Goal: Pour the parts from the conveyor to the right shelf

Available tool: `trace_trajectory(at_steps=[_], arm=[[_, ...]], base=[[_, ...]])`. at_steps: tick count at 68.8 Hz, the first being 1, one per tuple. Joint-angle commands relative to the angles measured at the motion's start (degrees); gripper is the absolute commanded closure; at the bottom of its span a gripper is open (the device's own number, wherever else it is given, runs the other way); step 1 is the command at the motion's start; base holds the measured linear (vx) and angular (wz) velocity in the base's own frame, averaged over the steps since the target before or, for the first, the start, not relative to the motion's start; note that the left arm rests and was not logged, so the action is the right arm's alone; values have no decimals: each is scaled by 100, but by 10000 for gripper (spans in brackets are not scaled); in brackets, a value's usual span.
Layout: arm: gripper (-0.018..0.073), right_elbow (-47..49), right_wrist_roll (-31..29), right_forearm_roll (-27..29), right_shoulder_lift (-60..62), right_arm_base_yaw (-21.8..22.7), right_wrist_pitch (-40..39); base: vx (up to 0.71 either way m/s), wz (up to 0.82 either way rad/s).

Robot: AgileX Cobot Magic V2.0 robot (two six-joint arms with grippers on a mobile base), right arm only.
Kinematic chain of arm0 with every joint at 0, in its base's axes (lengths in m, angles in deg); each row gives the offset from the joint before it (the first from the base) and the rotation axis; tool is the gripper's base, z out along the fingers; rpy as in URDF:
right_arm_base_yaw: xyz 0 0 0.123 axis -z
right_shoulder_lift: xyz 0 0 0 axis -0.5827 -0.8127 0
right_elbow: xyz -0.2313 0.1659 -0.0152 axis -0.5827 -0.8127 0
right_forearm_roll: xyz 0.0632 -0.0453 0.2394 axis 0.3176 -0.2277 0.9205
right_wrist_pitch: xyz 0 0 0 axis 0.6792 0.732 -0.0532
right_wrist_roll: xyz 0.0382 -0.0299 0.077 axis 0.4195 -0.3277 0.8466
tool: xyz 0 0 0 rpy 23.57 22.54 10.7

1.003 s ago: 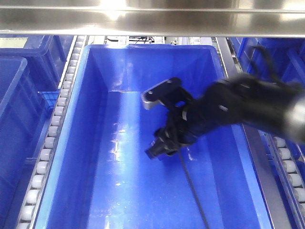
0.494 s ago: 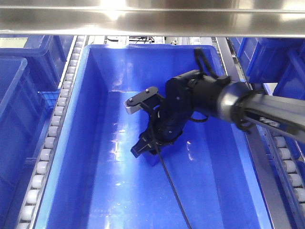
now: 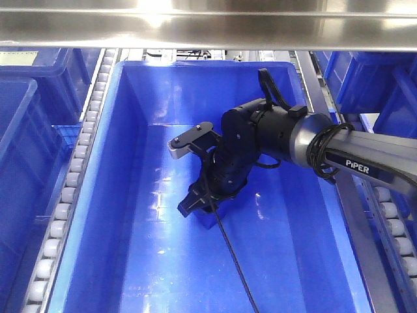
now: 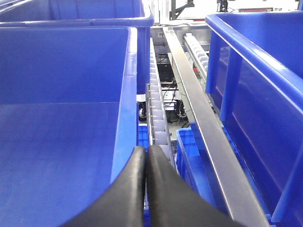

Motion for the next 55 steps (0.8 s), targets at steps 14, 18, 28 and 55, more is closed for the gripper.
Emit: trace_trajectory(at_steps=[14,18,28,55], arm=[[-147,150,30,-2,294,-38,-202],[-145,150,46,-41,371,-76,-251],[-100,143,165,-197,654,-85,-469],[538,-2040,344,-455,2244,-77,-2609]], base=[[0,0],[0,0],[0,0],[0,0]])
